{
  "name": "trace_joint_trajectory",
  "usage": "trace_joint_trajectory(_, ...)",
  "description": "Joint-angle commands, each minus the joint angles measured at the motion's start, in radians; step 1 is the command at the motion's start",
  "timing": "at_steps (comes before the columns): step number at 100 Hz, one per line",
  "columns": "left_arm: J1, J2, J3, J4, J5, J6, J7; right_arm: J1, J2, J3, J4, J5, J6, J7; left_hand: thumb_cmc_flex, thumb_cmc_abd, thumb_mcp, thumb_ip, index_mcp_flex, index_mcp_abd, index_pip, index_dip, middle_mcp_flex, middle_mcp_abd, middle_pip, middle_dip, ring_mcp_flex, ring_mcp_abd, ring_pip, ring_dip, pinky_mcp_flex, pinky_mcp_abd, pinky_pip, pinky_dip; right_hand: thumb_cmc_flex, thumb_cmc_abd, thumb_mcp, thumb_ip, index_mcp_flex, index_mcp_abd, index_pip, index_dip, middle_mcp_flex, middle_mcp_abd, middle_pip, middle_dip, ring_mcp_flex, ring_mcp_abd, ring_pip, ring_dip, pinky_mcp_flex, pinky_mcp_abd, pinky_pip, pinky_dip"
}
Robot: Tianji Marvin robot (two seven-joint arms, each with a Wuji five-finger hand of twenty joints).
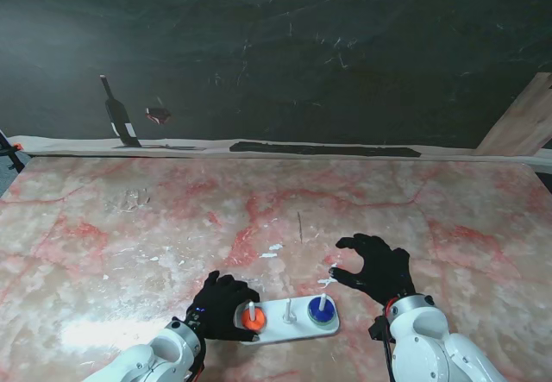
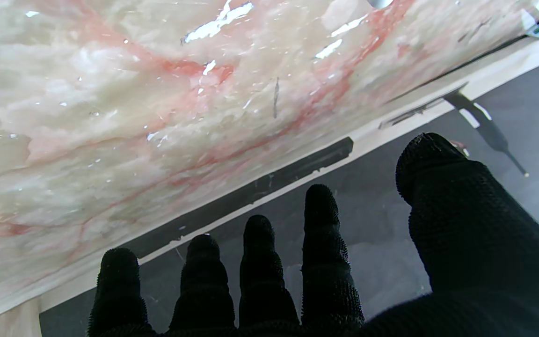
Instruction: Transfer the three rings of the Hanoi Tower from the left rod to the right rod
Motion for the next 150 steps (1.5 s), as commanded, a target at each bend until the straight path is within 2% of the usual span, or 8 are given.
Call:
trace_joint_trajectory(1,-0.001,-0.003,0.004,0.006,0.001,0.005,0.001,-0.007,-0.006,-0.001,0.000,0.003,-0.002,-0.001,0.033,0.024,0.015,0.048,0.047,-0.042,0.042,0.028,0.020,-0.029,0.011,0.016,0.012,-0.017,0.018,0.011,-0.005,-0.011,0.003,0.021,0.026,0.016,-0.021,0.011,0.015,-0.010,0.009,0.008,0.006,0.001,0.011,0.014,0.002,0.004,-0.006,0.014,-0.012,-0.016,-0.001,0.016)
trace_joint_trajectory(32,0.001,-0.003,0.005,0.008,0.017,0.011,0.016,-0.008,-0.008,0.001,0.002,0.014,-0.005,-0.008,0.038,0.049,0.023,0.053,0.097,-0.063,0.073,0.035,0.038,-0.023,0.023,0.021,0.025,-0.021,0.037,0.014,-0.005,-0.016,0.010,0.034,0.023,0.025,-0.024,0.012,0.013,-0.010,0.009,0.008,0.012,0.000,0.016,0.016,0.010,0.004,-0.004,0.016,-0.011,-0.016,0.008,0.019)
trace_joint_trajectory(35,0.001,-0.003,0.005,0.008,0.018,0.012,0.017,-0.008,-0.009,0.002,0.002,0.016,-0.005,-0.009,0.039,0.049,0.023,0.053,0.101,-0.059,0.075,0.034,0.040,-0.022,0.024,0.021,0.027,-0.021,0.038,0.014,-0.005,-0.016,0.011,0.036,0.023,0.026,-0.024,0.012,0.012,-0.011,0.009,0.008,0.013,0.001,0.016,0.016,0.011,0.004,-0.004,0.016,-0.011,-0.016,0.009,0.019)
trace_joint_trajectory(37,0.001,-0.003,0.005,0.008,0.019,0.012,0.018,-0.008,-0.009,0.002,0.003,0.017,-0.006,-0.009,0.040,0.050,0.022,0.053,0.103,-0.057,0.075,0.033,0.045,-0.044,0.026,0.021,0.028,-0.021,0.040,0.014,-0.005,-0.017,0.012,0.038,0.024,0.027,-0.024,0.012,0.012,-0.009,0.008,0.008,0.013,0.001,0.016,0.016,0.010,0.004,-0.004,0.016,-0.011,-0.016,0.010,0.019)
trace_joint_trajectory(40,0.001,-0.003,0.005,0.008,0.020,0.012,0.020,-0.008,-0.009,0.002,0.003,0.018,-0.006,-0.010,0.040,0.052,0.021,0.053,0.106,-0.050,0.076,0.032,0.048,-0.051,0.027,0.021,0.029,-0.022,0.042,0.015,-0.005,-0.017,0.013,0.041,0.024,0.027,-0.024,0.012,0.013,-0.010,0.009,0.008,0.014,0.001,0.017,0.016,0.011,0.004,-0.004,0.016,-0.011,-0.015,0.010,0.019)
trace_joint_trajectory(73,0.001,-0.005,0.005,0.013,0.028,0.009,0.041,-0.010,-0.011,0.004,0.005,0.026,-0.011,-0.018,0.048,0.061,0.023,0.054,0.164,-0.006,0.100,0.020,0.070,-0.051,0.044,0.022,0.046,-0.025,0.064,0.021,-0.008,-0.018,0.034,0.074,0.024,0.031,-0.025,0.013,0.011,-0.009,0.009,0.008,0.019,-0.001,0.020,0.018,0.015,0.005,-0.003,0.018,-0.011,-0.015,0.017,0.018)
trace_joint_trajectory(93,0.002,-0.006,0.004,0.013,0.036,0.003,0.051,-0.011,-0.012,0.005,0.006,0.032,-0.014,-0.018,0.045,0.061,0.019,0.053,0.223,0.010,0.133,0.019,0.084,-0.051,0.050,0.021,0.053,-0.026,0.070,0.022,-0.012,-0.017,0.041,0.092,0.022,0.031,-0.025,0.013,0.008,-0.010,0.007,0.007,0.020,0.000,0.019,0.018,0.015,0.004,-0.004,0.018,-0.011,-0.015,0.019,0.016)
trace_joint_trajectory(150,0.009,-0.004,0.000,-0.004,0.054,0.003,0.052,-0.010,-0.009,0.009,0.006,0.041,-0.019,-0.004,0.038,0.055,0.014,0.056,0.221,0.014,0.131,-0.008,0.088,-0.048,0.046,0.012,0.059,-0.022,0.069,0.021,-0.015,-0.015,0.046,0.122,0.021,0.036,-0.026,0.013,0.008,-0.013,0.007,0.007,0.024,0.000,0.019,0.018,0.014,0.005,-0.004,0.019,-0.012,-0.015,0.021,0.010)
